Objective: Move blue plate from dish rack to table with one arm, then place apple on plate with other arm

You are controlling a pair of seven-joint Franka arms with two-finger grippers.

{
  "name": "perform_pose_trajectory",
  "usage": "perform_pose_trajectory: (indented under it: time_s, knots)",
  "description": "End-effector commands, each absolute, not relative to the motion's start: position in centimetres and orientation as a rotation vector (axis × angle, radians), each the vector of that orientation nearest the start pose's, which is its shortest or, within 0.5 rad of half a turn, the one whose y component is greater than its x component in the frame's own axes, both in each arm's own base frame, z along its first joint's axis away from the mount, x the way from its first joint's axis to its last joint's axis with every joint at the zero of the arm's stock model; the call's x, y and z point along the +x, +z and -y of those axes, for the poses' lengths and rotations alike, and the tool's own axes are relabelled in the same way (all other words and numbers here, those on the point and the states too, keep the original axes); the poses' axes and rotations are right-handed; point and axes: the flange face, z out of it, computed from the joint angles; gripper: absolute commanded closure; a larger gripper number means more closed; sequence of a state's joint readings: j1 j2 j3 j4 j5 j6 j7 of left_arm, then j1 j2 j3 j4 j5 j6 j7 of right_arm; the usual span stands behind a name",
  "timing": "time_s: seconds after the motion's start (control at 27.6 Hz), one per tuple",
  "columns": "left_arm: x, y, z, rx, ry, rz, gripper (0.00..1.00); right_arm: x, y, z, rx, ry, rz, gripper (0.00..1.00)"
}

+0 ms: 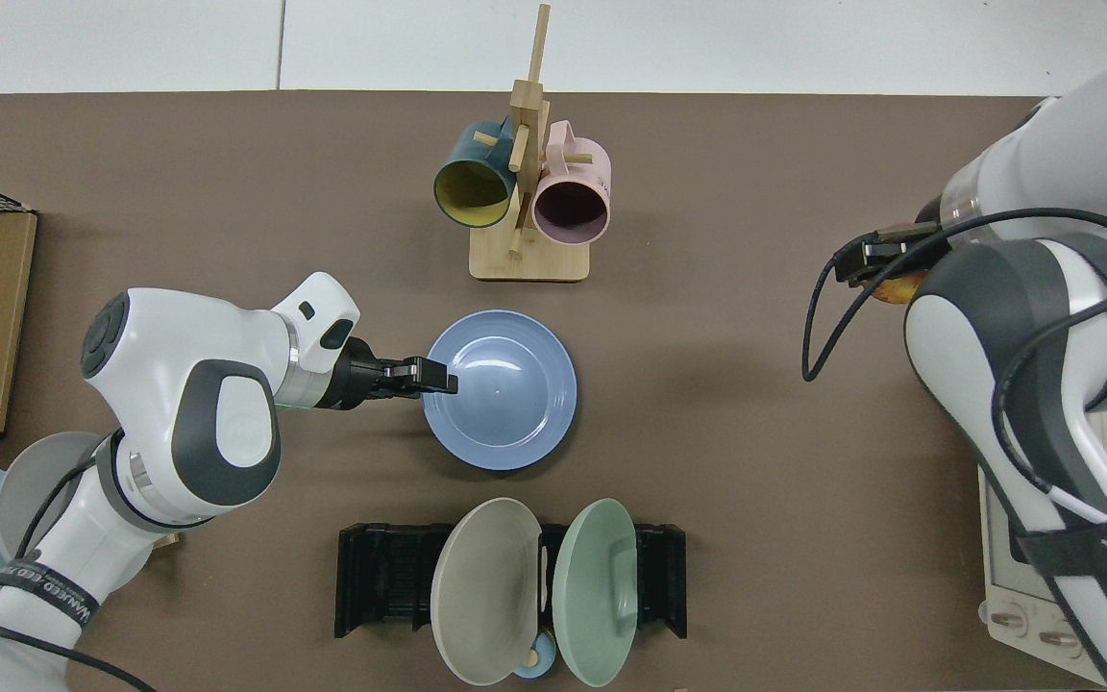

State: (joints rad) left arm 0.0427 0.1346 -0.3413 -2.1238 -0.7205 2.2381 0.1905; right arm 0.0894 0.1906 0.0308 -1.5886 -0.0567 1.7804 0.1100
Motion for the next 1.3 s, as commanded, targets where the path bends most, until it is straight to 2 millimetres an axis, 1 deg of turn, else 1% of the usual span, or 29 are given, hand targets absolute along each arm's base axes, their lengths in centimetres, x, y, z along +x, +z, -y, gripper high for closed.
perform_pose_trajectory:
  time_s: [0.0, 0.07, 0.14, 0.25, 0.33, 0.36, 0.4, 0.43, 0.54, 0.61, 0.72, 0.76, 0.83, 0.94, 1.05, 1.12, 1.23, 1.27]
  knots:
    - [53.4, 35.8, 18.5, 2.646, -0.052, 0.019, 0.26, 59.0, 52.3, -7.3, -3.148, 0.035, -0.041, 1.00]
    - [53.3, 35.9, 19.0, 2.675, -0.055, 0.031, 0.25, 58.9, 52.2, -7.6, -3.142, 0.031, -0.036, 1.00]
    - [53.5, 36.4, 19.0, 2.688, -0.044, 0.038, 0.25, 58.8, 52.2, -7.9, -3.142, 0.031, -0.031, 1.00]
    - [54.2, 37.9, 18.8, 2.728, -0.012, 0.083, 0.24, 58.7, 52.1, -8.5, -3.142, 0.034, -0.045, 1.00]
    - [54.4, 39.0, 18.2, 2.790, 0.008, 0.124, 0.14, 58.6, 52.0, -9.4, -3.142, 0.031, -0.060, 1.00]
    - [54.7, 39.7, 18.0, 2.821, 0.015, 0.147, 0.09, 58.6, 52.1, -9.9, -3.142, 0.027, -0.065, 1.00]
    - [54.9, 40.7, 17.8, 2.856, 0.020, 0.178, 0.02, 58.5, 52.1, -10.3, -3.141, 0.022, -0.067, 1.00]
    - [55.2, 41.4, 17.5, 2.892, 0.010, 0.194, 0.01, 58.5, 52.0, -10.9, -3.141, 0.020, -0.070, 1.00]
    - [56.0, 44.4, 15.4, 3.004, -0.066, 0.229, 0.01, 58.3, 51.9, -12.5, -3.140, 0.015, -0.096, 1.00]
    - [56.1, 46.2, 14.9, 3.042, -0.106, 0.262, 0.01, 58.2, 51.6, -13.4, -3.138, 0.003, -0.108, 1.00]
    - [55.9, 49.6, 13.8, 3.077, -0.111, 0.266, 0.01, 58.0, 51.3, -15.3, -3.132, -0.022, -0.122, 1.00]
    - [55.7, 50.5, 13.7, 3.085, -0.113, 0.273, 0.01, 58.0, 51.2, -15.8, -3.130, -0.028, -0.139, 1.00]
    - [55.3, 52.1, 13.6, 3.104, -0.107, 0.284, 0.01, 57.8, 50.8, -17.3, -3.126, -0.032, -0.165, 1.00]
    - [54.7, 54.0, 13.0, 3.126, -0.083, 0.282, 0.01, 57.5, 50.2, -20.4, -3.114, -0.059, -0.206, 1.00]
    - [54.1, 56.0, 12.4, 3.131, -0.066, 0.266, 0.01, 57.2, 49.2, -22.8, -3.101, -0.061, -0.273, 1.00]
    - [53.8, 57.4, 11.6, 3.134, -0.073, 0.254, 0.01, 57.0, 48.5, -24.6, -3.091, -0.071, -0.309, 1.00]
    - [53.5, 58.5, 10.2, 3.138, -0.094, 0.243, 0.01, 56.5, 47.0, -27.7, -3.077, -0.070, -0.360, 1.00]
    - [53.2, 59.6, 9.9, 3.139, -0.073, 0.243, 0.01, 56.3, 46.5, -28.8, -3.067, -0.080, -0.383, 1.00]
